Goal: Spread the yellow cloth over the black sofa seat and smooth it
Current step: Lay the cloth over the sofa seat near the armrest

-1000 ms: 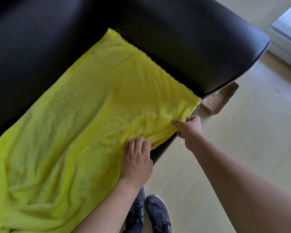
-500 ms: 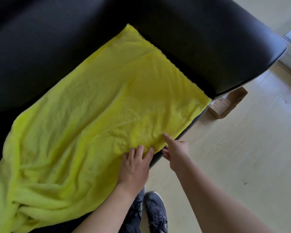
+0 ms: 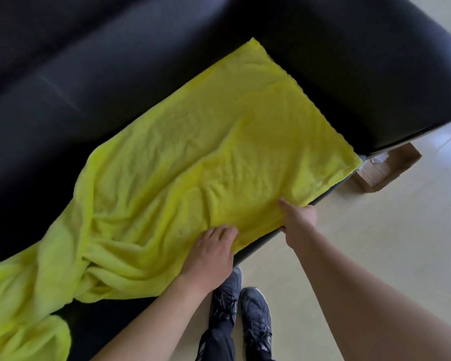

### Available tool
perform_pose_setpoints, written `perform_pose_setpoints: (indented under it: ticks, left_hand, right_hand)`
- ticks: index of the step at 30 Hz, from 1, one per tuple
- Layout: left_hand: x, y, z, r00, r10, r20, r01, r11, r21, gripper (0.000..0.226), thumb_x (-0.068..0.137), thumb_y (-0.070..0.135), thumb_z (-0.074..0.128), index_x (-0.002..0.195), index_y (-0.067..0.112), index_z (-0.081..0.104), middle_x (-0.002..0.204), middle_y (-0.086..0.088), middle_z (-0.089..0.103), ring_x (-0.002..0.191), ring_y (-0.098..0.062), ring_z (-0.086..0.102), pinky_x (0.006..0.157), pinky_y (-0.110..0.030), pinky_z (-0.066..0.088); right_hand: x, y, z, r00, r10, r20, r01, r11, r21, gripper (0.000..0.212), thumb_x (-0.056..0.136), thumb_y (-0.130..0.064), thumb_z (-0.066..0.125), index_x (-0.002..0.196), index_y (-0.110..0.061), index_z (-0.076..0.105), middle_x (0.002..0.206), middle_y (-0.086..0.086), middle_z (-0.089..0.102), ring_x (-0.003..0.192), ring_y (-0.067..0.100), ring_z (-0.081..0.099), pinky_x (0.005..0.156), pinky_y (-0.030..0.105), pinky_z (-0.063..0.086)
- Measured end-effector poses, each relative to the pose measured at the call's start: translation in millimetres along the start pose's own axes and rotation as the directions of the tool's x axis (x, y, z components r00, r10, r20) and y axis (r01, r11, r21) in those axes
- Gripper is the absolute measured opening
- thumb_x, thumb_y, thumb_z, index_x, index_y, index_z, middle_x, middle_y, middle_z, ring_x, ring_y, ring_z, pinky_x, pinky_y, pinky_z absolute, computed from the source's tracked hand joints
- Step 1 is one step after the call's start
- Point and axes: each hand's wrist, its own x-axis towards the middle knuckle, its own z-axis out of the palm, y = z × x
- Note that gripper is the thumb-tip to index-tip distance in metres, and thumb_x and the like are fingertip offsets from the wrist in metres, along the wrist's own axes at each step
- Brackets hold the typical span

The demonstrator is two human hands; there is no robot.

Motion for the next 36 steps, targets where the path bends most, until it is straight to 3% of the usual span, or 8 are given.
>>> perform_pose_setpoints:
  ticks: [7,12,18,23,28,32,34,36]
  left_hand:
    - [-62.9,-58.9,-68.9,0.896,-0.400,-0.192,0.383,0.916,-0.121,0.038,0.081,0.003,0.056,0.118,0.010,0.057,0.118,-0.006,0.059,0.107,-0.030,0.057,0.091,-0.041,0.045]
    - [-133.9,-136.1,-117.0,0.727,-0.645,-0.235,0.647,0.758,-0.081,0.052,0.081,0.017,0.063,0.131,0.009,0.050,0.128,-0.010,0.055,0.118,-0.031,0.051,0.101,-0.042,0.038]
    - [-227.3,-231.6,-122.5,0.449,-0.883,0.137,0.863,0.468,0.190,0.092,0.074,0.068,0.059,0.143,0.027,0.013,0.152,-0.005,0.015,0.142,-0.026,0.018,0.111,-0.060,0.019]
    - [-272.1,-283.7,-115.4,0.668,-0.742,0.054,0.712,0.658,0.246,0.033,0.094,0.042,0.044,0.126,0.033,0.049,0.143,0.005,0.035,0.131,-0.019,0.032,0.108,-0.054,0.027]
    - [-285.7,-305.8,-144.2,0.872,-0.488,0.019,0.489,0.872,-0.006,0.018,0.098,0.024,0.039,0.091,0.020,0.055,0.106,0.004,0.061,0.117,-0.020,0.048,0.115,-0.045,0.018]
    - [-277.6,-316.2,-191.8,0.769,-0.543,0.337,0.583,0.381,-0.717,0.024,0.090,0.023,0.051,0.067,0.021,0.047,0.068,0.007,0.048,0.076,-0.017,0.048,0.068,-0.017,0.037]
    - [-273.5,-350.0,-192.4,0.665,-0.624,0.410,0.603,0.126,-0.787,0.015,0.079,0.027,0.059,0.068,0.017,0.062,0.071,0.002,0.060,0.075,-0.018,0.056,0.073,-0.023,0.046]
    - [-277.2,-376.3,-188.3,0.499,-0.751,0.433,0.746,0.117,-0.655,0.018,0.089,0.021,0.055,0.098,0.012,0.067,0.086,-0.005,0.064,0.081,-0.023,0.061,0.072,-0.033,0.052]
  right_hand:
    - [-96.6,10.8,33.2,0.957,-0.241,-0.161,0.152,0.892,-0.427,0.073,0.084,-0.036,0.063,0.144,-0.017,0.027,0.145,0.012,0.025,0.127,0.036,0.037,0.108,0.044,0.031]
    - [-185.1,63.4,97.8,0.836,-0.435,0.334,0.548,0.629,-0.552,0.042,0.087,-0.024,0.056,0.128,-0.017,0.051,0.131,0.007,0.044,0.116,0.028,0.048,0.094,0.036,0.040]
    - [-260.2,139.8,188.7,0.743,-0.080,0.665,0.619,0.459,-0.637,0.012,0.092,-0.014,0.041,0.095,-0.015,0.053,0.085,0.000,0.054,0.070,0.017,0.048,0.057,0.025,0.040]
    - [-284.4,196.0,240.6,0.753,0.417,0.509,-0.007,0.778,-0.628,0.047,0.095,-0.042,0.050,0.125,-0.006,0.054,0.105,0.010,0.059,0.092,0.024,0.059,0.083,0.039,0.047]
    - [-279.7,213.2,268.3,0.790,0.493,0.366,-0.522,0.853,-0.023,0.100,0.069,-0.075,0.064,0.142,-0.010,0.039,0.131,0.017,0.051,0.119,0.039,0.051,0.100,0.053,0.043]
    - [-287.7,213.8,279.1,0.844,0.363,0.396,-0.457,0.872,0.177,0.060,0.090,-0.063,0.048,0.125,-0.014,0.052,0.110,0.015,0.063,0.102,0.038,0.060,0.092,0.050,0.050]
    - [-290.8,216.0,283.6,0.878,0.281,0.389,-0.397,0.881,0.260,0.044,0.097,-0.048,0.048,0.123,-0.014,0.056,0.107,0.014,0.065,0.092,0.035,0.063,0.085,0.049,0.054]
    - [-288.1,217.7,284.8,0.916,0.273,0.294,-0.376,0.840,0.391,0.041,0.093,-0.038,0.060,0.128,-0.017,0.054,0.111,0.014,0.064,0.096,0.036,0.064,0.086,0.050,0.055]
